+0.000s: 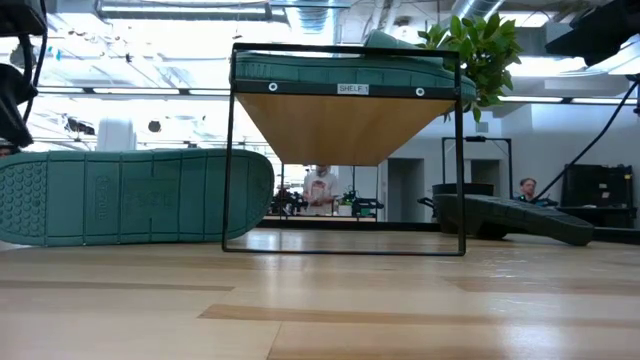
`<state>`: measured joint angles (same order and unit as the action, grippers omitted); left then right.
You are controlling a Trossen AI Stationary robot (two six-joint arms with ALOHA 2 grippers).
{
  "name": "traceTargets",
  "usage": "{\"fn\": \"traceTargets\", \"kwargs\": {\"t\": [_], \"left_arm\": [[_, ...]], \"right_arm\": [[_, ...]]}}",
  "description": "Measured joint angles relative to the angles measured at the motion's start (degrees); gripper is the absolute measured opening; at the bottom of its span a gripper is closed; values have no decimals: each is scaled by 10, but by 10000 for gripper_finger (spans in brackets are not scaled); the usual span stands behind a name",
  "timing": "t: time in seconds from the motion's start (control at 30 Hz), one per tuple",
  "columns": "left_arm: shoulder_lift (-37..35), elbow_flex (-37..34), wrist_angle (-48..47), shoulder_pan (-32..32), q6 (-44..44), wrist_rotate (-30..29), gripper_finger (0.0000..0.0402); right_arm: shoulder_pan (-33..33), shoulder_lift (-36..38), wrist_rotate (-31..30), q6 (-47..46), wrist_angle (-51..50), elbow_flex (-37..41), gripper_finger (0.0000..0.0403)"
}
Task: Pick and place slides into the shelf
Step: Put the green slipper on the shelf
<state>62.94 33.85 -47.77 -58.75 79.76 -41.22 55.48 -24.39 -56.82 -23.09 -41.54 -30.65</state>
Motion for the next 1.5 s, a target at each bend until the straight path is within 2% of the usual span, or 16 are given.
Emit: {"fn": "traceTargets", "kwargs": {"t": [0.17, 0.43, 0.57, 0.83, 1.1, 1.5], "left_arm": [[0, 0, -9, 9, 2, -4, 129], [0, 0, -9, 20, 5, 6, 212], [0, 0, -7, 20, 21, 20, 232], [19, 0, 40, 20, 23, 37, 231], [104, 0, 48, 20, 38, 79, 229], [205, 0, 58, 42, 43, 78, 229]], "right_arm": [[0, 0, 0, 0, 1, 0, 255], [0, 0, 0, 0, 1, 0, 255], [0, 0, 0, 0, 1, 0, 255], [0, 0, 13, -1, 2, 0, 255], [0, 0, 15, -5, 1, 0, 255], [0, 0, 14, -5, 1, 0, 255]]}}
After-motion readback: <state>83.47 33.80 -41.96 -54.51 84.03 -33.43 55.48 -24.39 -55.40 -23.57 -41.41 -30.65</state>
